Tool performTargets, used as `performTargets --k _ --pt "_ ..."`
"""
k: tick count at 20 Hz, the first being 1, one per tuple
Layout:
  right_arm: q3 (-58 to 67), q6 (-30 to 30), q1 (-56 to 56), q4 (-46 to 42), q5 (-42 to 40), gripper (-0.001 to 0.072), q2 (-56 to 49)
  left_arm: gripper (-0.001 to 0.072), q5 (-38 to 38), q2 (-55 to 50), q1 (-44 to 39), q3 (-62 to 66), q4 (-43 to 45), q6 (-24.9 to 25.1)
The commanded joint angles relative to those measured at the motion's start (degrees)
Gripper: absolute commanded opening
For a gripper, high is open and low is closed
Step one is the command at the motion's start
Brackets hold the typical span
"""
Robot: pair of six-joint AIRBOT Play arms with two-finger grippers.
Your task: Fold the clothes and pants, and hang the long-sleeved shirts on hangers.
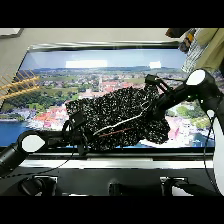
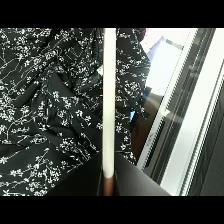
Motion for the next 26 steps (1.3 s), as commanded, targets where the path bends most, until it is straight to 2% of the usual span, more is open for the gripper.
performTargets --k 1,2,5,6,9,13,14,15,16,18,20,24,25,26 --pt "-0.02 -5.03 0.07 2.32 3.04 0.0365 -1.88 0.0029 0.0 -0.02 -0.04 0.0 0.02 0.0" --pt "-0.11 -5.07 0.07 2.8 3.41 0.0364 -2.21 0.0029 0.0 -0.02 -0.04 0.0 0.02 0.0" --pt "-2.51 -6.84 0.07 4.85 4.42 0.0277 -2.19 0.0029 0.0 -0.02 -0.04 0.02 0.02 0.02" --pt "-3.5 -7.45 0.07 5.25 4.92 0.0234 -2.19 0.0029 0.0 -0.02 -0.04 0.02 0.02 0.0" --pt "-4.52 -9.77 0.07 7.78 4.66 0.0039 -2.19 0.0029 0.0 0.0 -0.04 0.02 0.02 0.0" --pt "-4.52 -10.27 0.04 8.39 4.02 0.0035 -1.2 0.0036 0.0 0.0 -0.04 0.02 0.0 0.0" --pt "-4.52 -10.23 0.04 7.19 3.43 0.0034 -0.13 0.0111 0.0 0.02 -0.04 0.02 0.0 0.0" --pt "-4.52 -10.23 0.04 6.12 2.95 0.0033 1.16 0.0235 0.0 0.07 -0.02 0.02 0.02 -0.04" --pt "-4.52 -10.23 0.0 4.72 2.69 0.0032 2.6 0.0318 0.0 0.13 -0.02 0.02 0.02 -1.11" --pt "-4.52 -10.08 0.0 1.77 2.73 0.0032 5.7 0.0351 0.0 0.37 0.39 0.02 0.04 -6.75" --pt "-4.52 -8.63 0.0 -0.07 2.25 0.0031 8.68 0.0499 -0.02 0.83 1.79 0.02 0.07 -13.29" --pt "-4.52 -7.32 0.0 -3.1 1.11 0.0031 12.72 0.0555 -0.02 3.74 7.56 0.02 0.26 -22.88" --pt "-4.52 -6.67 0.0 -3.61 0.68 0.0031 13.62 0.0555 -0.02 5.01 10.01 0.02 1.22 -28.26" --pt "-4.52 -5.64 0.0 -4.26 -0.04 0.0032 14.36 0.0555 -0.09 6.23 12.85 0.02 3.13 -35.76"
